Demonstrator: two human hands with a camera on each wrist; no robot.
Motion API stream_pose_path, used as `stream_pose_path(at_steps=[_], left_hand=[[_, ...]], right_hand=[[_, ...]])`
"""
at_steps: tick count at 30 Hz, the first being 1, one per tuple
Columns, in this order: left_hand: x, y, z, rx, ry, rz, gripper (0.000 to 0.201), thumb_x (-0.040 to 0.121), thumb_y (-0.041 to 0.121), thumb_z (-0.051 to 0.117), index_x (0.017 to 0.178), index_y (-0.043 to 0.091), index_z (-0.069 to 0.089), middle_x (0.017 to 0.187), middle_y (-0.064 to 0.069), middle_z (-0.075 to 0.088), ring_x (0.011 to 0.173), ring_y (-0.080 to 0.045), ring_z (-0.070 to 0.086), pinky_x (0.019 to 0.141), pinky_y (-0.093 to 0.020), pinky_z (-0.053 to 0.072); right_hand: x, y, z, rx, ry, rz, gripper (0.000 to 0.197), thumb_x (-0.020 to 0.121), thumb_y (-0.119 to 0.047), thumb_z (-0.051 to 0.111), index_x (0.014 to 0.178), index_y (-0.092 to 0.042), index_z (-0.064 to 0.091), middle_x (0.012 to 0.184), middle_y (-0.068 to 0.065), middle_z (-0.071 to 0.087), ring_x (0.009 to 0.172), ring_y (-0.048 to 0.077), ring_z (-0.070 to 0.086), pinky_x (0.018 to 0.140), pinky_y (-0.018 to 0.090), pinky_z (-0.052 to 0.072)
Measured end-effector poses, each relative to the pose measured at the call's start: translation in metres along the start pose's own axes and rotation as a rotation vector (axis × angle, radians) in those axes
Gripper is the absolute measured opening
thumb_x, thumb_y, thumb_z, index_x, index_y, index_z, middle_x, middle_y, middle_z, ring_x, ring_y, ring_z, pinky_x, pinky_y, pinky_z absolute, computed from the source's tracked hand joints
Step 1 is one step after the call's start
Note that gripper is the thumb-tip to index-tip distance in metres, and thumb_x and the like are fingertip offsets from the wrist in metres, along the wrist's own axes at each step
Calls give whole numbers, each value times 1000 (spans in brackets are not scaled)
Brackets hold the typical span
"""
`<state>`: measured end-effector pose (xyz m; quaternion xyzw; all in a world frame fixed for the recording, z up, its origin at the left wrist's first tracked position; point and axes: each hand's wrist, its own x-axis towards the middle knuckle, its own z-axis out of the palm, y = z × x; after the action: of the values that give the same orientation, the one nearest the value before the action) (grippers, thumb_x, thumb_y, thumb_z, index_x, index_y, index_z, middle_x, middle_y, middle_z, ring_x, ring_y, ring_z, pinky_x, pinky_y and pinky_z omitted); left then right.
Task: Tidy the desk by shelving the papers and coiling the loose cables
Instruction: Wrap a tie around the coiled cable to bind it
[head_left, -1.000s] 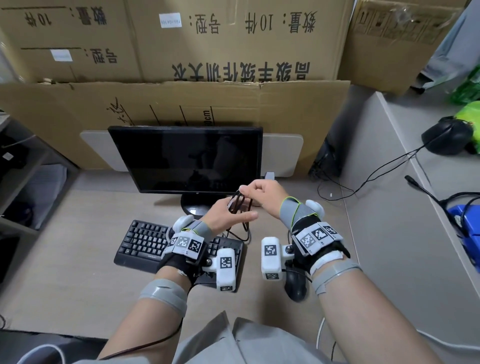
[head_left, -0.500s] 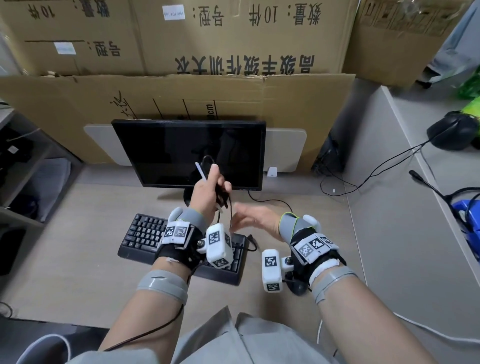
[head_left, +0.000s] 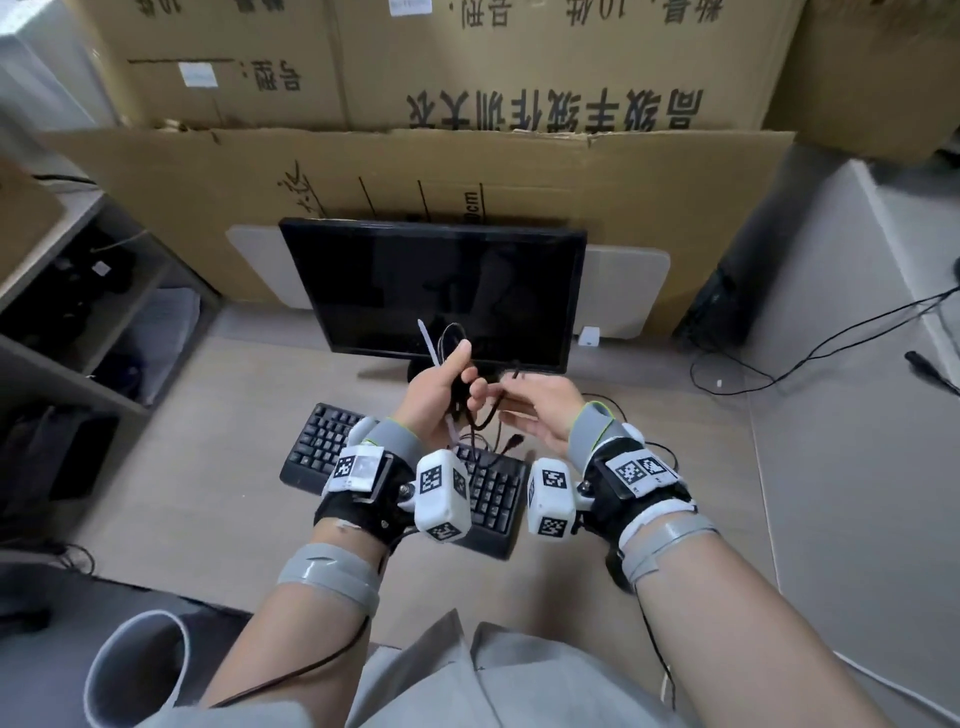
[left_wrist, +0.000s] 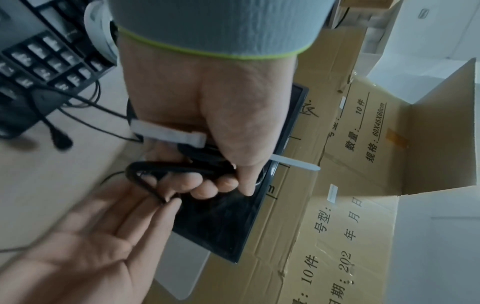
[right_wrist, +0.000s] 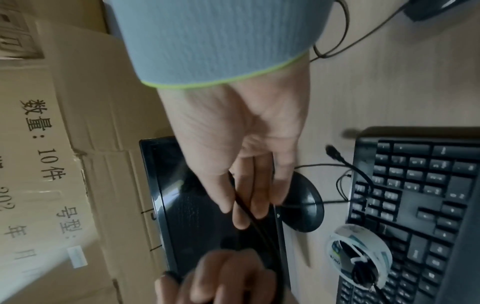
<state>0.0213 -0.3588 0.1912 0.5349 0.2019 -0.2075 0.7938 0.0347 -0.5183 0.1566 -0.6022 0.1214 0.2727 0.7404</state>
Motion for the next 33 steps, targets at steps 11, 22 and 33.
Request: stream_pose_path(at_steps=[11,22,33], left_hand=[[-3,-3,-18,560,-73,33,35,94,41,61,70,16,62,56,2,53,41,-8,31,37,-17,22],[-5,21,-15,469,-132,164,42,93,35,58,63,7,65,53,-9,57,47,-13,42,48,-23,29],[-20,31,-50,434,29,143,36,87,21,56,60,0,68,59,-20,62,52,-25,46,53,-28,37]], right_hand=[[14,-27,23,-465,160,-343,23,89,-41,64,79,-24,76,85,0,75,77,5,63,78,27,49],[21,-17,31,-444,-193,-155,29,99,4,32,119,-3,52,59,-12,58,61,2,62,73,5,44],[65,7,59,-858,83,-273,9,90,-44,57,92,-38,63,100,-5,64,102,22,54,86,32,42]])
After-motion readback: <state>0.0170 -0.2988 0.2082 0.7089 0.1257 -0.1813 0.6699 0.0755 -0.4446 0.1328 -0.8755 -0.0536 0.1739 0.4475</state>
